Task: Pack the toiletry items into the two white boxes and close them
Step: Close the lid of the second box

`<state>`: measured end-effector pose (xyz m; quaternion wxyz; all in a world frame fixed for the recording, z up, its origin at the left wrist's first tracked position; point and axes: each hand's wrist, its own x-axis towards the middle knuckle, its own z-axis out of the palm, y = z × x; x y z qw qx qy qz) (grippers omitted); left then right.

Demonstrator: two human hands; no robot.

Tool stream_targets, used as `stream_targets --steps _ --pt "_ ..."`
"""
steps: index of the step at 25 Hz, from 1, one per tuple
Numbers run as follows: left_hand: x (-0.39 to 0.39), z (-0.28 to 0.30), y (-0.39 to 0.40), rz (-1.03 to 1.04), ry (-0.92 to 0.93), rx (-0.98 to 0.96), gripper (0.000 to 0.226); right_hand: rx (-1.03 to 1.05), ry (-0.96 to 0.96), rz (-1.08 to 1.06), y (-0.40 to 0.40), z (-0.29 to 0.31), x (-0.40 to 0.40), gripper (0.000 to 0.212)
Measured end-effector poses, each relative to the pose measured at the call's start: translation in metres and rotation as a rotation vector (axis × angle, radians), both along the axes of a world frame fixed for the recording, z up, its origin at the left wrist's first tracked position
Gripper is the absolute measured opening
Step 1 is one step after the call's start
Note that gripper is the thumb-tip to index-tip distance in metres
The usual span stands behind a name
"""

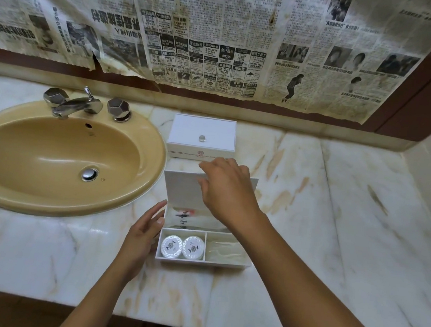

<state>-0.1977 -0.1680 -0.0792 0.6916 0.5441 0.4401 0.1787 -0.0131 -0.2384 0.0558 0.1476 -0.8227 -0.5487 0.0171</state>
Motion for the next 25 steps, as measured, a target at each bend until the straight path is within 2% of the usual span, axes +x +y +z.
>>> stream_targets --steps 3,8,11,14,18,25 --pt "0.000 0.001 -0.002 0.032 -0.014 -0.054 0.040 -0.006 0.013 0.035 -0.009 0.000 -0.004 0.018" --pt "0.000 -0.001 -0.001 0.046 0.006 -0.072 0.032 -0.038 0.058 0.090 -0.037 -0.014 -0.020 0.017" --pt "0.002 0.002 -0.001 0.049 0.026 -0.084 0.038 0.001 0.075 0.071 -0.052 -0.035 -0.031 0.024" --pt "0.004 0.006 -0.004 0.064 0.036 -0.073 0.031 0.059 0.167 0.088 -0.068 -0.050 -0.038 0.028" --pt "0.002 0.006 -0.005 0.041 0.061 -0.036 0.030 0.008 0.199 0.091 -0.081 -0.070 -0.048 0.033" --pt "0.004 0.006 -0.010 0.046 0.134 0.045 0.034 -0.052 0.268 0.105 -0.085 -0.086 -0.046 0.021"
